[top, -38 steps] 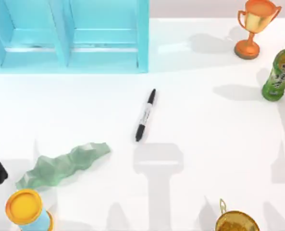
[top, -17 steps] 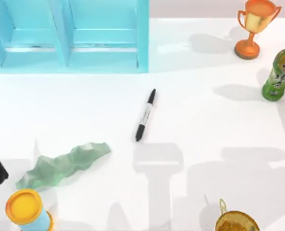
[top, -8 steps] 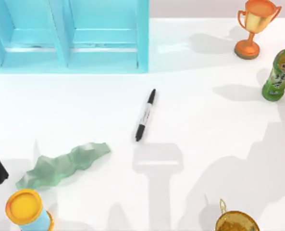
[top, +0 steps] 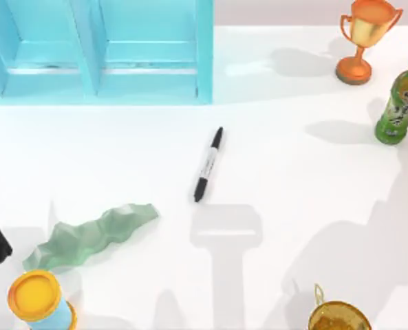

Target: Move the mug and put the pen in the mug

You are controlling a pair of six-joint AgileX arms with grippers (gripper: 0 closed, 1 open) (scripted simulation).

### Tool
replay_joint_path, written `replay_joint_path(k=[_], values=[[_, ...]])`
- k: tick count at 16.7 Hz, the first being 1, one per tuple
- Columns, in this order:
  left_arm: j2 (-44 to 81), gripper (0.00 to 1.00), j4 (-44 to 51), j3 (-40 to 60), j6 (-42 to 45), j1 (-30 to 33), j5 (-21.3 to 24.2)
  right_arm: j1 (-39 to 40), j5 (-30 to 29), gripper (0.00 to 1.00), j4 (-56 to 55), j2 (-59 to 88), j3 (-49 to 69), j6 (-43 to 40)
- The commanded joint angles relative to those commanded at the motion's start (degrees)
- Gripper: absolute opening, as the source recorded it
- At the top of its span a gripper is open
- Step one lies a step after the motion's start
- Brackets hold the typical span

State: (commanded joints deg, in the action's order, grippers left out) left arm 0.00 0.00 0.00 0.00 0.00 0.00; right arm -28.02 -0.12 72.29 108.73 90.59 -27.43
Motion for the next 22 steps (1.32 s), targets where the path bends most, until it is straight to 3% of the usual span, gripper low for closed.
replay_joint_path(k=[8,13,22], values=[[0.00,1.00,0.00,0.00,0.00,0.00,0.00,-0.01,-0.02,1.00,-16.40,3.29,-13.03,0.03],[0.00,1.00,0.00,0.00,0.00,0.00,0.00,-0.02,-0.02,1.00,-17.90,3.63,-14.25,0.03],[0.00,1.00,0.00,0.00,0.00,0.00,0.00,-0.02,-0.02,0.32,-17.90,3.63,-14.25,0.03]])
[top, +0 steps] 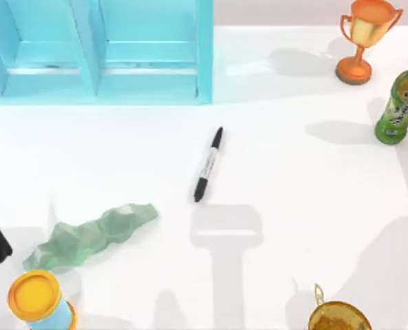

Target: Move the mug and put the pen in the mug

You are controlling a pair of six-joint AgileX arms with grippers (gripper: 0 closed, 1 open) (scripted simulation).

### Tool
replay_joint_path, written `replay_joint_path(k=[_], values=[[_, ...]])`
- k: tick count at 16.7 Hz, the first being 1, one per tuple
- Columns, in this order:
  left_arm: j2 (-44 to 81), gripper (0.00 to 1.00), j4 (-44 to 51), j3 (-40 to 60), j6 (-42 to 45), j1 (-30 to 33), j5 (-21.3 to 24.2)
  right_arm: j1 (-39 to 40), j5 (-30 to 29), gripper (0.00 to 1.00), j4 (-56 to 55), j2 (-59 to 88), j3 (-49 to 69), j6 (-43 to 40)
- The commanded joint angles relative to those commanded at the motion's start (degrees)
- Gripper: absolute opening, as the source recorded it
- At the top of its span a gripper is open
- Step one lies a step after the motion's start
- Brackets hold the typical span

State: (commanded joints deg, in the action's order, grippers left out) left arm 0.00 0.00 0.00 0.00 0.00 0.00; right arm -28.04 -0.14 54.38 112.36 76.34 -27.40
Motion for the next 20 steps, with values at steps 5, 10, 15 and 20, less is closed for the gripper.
replay_joint_path(k=[5,10,15,20], values=[[0.00,1.00,0.00,0.00,0.00,0.00,0.00,0.00,0.00,0.00,0.00,0.00,0.00,0.00],[0.00,1.00,0.00,0.00,0.00,0.00,0.00,0.00,0.00,0.00,0.00,0.00,0.00,0.00],[0.00,1.00,0.00,0.00,0.00,0.00,0.00,0.64,0.01,0.00,0.85,-0.30,0.58,0.68],[0.00,1.00,0.00,0.00,0.00,0.00,0.00,8.26,0.11,0.00,11.04,-3.48,6.88,8.03]])
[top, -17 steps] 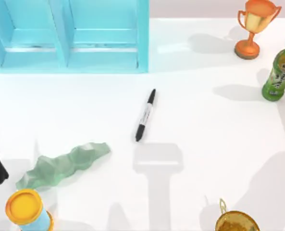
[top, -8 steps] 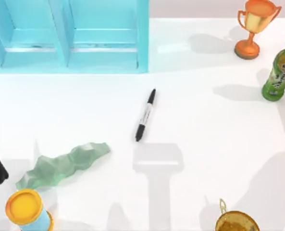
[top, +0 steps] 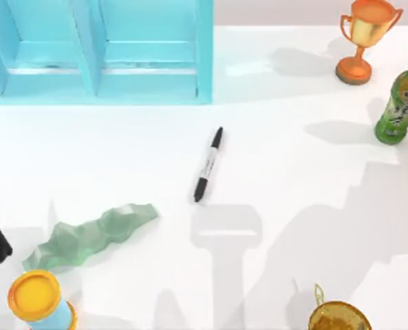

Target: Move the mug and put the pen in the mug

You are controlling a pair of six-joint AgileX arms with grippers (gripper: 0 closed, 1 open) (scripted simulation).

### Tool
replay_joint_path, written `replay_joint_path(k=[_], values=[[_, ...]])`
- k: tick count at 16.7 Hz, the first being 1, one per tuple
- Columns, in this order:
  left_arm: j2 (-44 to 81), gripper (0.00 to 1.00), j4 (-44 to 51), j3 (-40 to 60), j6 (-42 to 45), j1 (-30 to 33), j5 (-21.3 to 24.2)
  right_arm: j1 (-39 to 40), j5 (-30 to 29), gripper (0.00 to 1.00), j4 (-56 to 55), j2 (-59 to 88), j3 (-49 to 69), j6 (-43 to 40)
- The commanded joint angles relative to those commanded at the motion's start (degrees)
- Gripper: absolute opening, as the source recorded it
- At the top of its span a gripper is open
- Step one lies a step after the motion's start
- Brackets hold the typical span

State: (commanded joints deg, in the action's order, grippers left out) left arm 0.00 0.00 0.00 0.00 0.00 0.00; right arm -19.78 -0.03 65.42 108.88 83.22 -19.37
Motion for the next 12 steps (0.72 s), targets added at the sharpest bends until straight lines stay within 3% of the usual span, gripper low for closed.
replay_joint_path(k=[7,12], values=[[0.00,1.00,0.00,0.00,0.00,0.00,0.00,14.09,0.06,0.00,17.51,-7.66,10.33,14.16],[0.00,1.00,0.00,0.00,0.00,0.00,0.00,16.16,0.08,0.00,19.95,-8.99,11.75,16.25]])
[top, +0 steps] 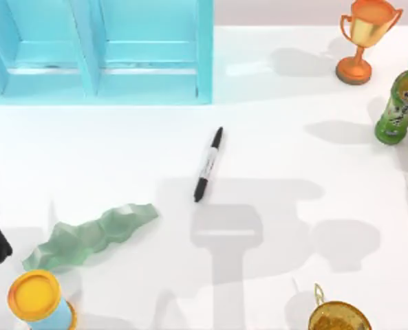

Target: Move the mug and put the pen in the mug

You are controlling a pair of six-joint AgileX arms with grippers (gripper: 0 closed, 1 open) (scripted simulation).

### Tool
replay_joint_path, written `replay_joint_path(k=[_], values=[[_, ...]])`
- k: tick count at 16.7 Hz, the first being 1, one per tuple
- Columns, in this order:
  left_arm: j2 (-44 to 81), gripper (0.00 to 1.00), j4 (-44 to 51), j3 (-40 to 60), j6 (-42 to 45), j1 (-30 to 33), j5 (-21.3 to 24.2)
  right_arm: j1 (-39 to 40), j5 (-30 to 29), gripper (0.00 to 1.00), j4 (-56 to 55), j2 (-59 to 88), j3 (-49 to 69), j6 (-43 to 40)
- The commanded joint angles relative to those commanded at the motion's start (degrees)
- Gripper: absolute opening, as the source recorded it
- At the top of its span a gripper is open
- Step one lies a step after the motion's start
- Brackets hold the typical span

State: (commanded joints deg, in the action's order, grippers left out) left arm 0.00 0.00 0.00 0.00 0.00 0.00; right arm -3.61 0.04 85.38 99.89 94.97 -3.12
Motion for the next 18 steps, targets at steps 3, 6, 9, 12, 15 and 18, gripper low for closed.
replay_joint_path(k=[3,6,9,12,15,18], values=[[0.00,1.00,0.00,0.00,0.00,0.00,0.00,0.64,0.13,0.00,-0.36,1.17,0.21,0.91],[0.00,1.00,0.00,0.00,0.00,0.00,0.00,6.31,0.15,0.00,-2.30,5.91,2.45,6.67],[0.00,1.00,0.00,0.00,0.00,0.00,0.00,14.93,0.13,0.00,-5.75,12.23,5.44,15.42],[0.00,1.00,0.00,0.00,0.00,0.00,0.00,24.08,0.08,0.00,-9.53,18.15,8.10,24.62],[0.00,1.00,0.00,0.00,0.00,0.00,0.00,28.67,0.08,0.00,-12.07,21.46,9.36,29.22],[0.00,1.00,0.00,0.00,0.00,0.00,0.00,28.98,0.09,0.00,-12.28,21.71,9.43,29.54]])
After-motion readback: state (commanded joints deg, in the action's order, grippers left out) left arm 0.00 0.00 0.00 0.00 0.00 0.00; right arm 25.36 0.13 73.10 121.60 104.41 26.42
